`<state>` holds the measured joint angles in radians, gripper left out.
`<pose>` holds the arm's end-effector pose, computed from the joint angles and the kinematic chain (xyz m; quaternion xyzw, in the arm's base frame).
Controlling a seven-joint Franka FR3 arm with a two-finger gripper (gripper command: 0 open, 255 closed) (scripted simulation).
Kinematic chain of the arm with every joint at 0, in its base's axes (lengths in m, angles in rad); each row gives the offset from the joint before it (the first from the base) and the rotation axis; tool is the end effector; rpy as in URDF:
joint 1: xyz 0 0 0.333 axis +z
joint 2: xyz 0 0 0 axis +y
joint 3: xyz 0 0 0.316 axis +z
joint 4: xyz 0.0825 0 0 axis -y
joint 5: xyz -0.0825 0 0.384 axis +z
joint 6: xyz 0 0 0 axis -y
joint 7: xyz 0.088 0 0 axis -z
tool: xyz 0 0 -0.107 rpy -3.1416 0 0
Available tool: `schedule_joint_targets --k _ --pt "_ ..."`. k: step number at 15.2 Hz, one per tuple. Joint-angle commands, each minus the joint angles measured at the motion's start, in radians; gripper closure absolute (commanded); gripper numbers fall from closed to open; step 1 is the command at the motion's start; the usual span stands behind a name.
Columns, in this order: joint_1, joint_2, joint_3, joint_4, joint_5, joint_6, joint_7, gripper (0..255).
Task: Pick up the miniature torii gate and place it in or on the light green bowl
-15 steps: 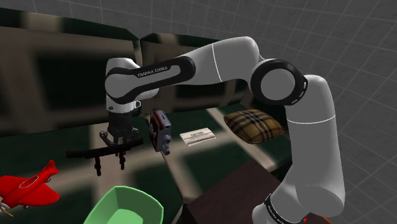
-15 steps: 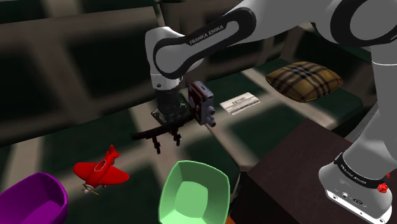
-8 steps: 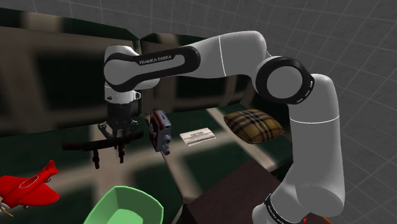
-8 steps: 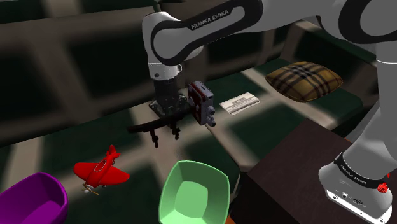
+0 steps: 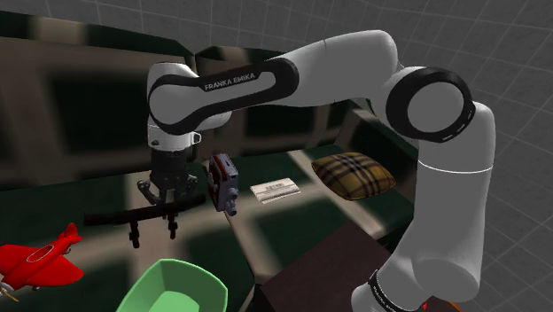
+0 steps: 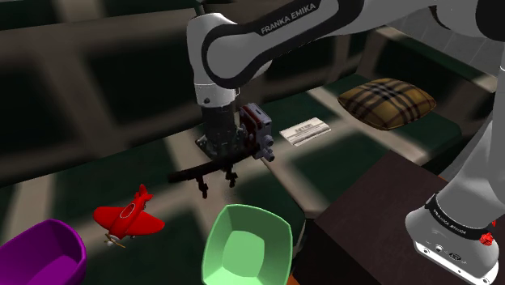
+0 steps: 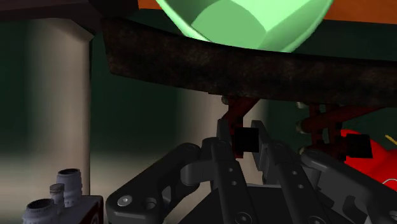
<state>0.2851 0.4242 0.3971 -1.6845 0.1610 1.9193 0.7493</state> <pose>0.5080 0.3951 0.3608 -0.9820 0.0757 0.1608 0.0637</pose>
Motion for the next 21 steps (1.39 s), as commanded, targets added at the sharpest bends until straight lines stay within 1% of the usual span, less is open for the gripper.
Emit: schedule_joint_targets --k 1,8,17,21 --pt "0.003 -0.057 0.015 -0.096 0.023 0.047 0.008 255" --pt "0.037 -0.228 0.078 -0.369 0.117 0.18 0.043 255" --pt "0.049 -0.152 0.071 -0.407 0.097 0.288 0.033 255" --pt "0.05 -0.149 0.071 -0.408 0.096 0.292 0.032 255"
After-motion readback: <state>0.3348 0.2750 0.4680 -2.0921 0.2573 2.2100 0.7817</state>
